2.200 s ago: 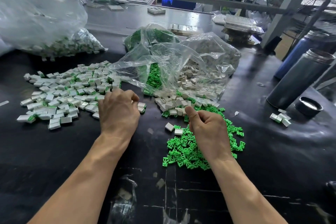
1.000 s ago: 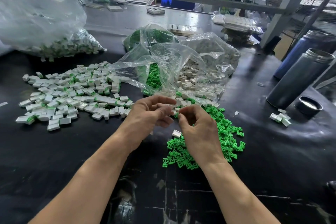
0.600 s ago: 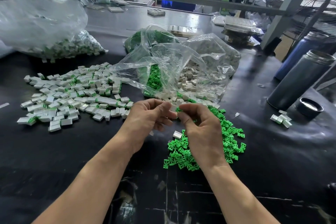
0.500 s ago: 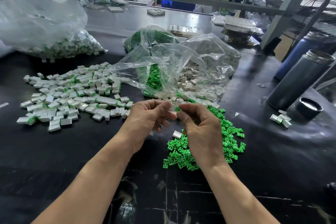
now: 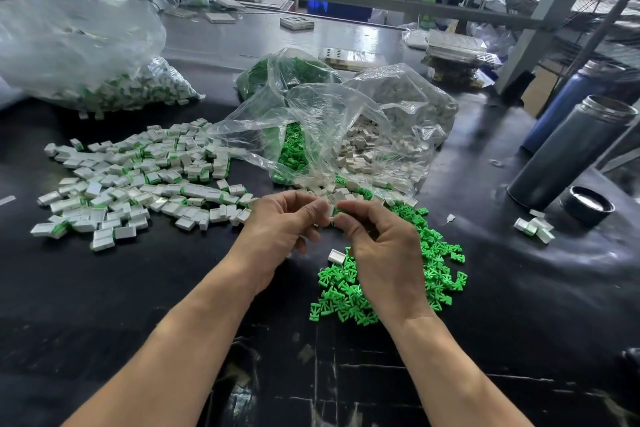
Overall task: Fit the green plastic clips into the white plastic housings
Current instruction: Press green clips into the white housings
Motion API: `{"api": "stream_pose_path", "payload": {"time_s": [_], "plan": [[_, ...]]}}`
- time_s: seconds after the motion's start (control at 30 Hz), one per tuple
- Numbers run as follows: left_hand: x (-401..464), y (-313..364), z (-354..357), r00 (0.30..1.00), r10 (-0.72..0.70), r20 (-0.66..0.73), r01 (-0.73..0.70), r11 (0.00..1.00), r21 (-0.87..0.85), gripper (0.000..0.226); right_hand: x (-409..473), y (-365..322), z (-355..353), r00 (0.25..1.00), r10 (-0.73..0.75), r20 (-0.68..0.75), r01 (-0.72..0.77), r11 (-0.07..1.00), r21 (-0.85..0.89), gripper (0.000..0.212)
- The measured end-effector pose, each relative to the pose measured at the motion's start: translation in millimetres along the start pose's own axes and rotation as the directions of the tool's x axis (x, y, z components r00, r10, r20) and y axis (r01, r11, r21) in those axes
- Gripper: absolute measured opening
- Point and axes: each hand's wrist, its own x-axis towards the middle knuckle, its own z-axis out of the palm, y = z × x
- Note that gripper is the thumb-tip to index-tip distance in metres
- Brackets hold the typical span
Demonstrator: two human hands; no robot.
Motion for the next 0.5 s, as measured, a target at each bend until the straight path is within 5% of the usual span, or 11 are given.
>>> {"api": "stream_pose_path", "payload": {"time_s": [0.27, 0.5], "plan": [[-3.6, -0.3, 1.1, 0.990, 0.106, 0.088, -0.108, 0.994, 0.021, 0.019, 1.0, 1.7, -2.2, 0.996, 0.080, -0.033, -0.075, 0.989, 0.131, 0.011], [-5.9, -2.4, 4.2, 0.984, 0.109, 0.144, -0.129, 0.982, 0.139, 0.006, 1.6, 5.8, -7.2, 0.997, 0.065, -0.050, -0.063, 0.997, 0.048, 0.017]]}}
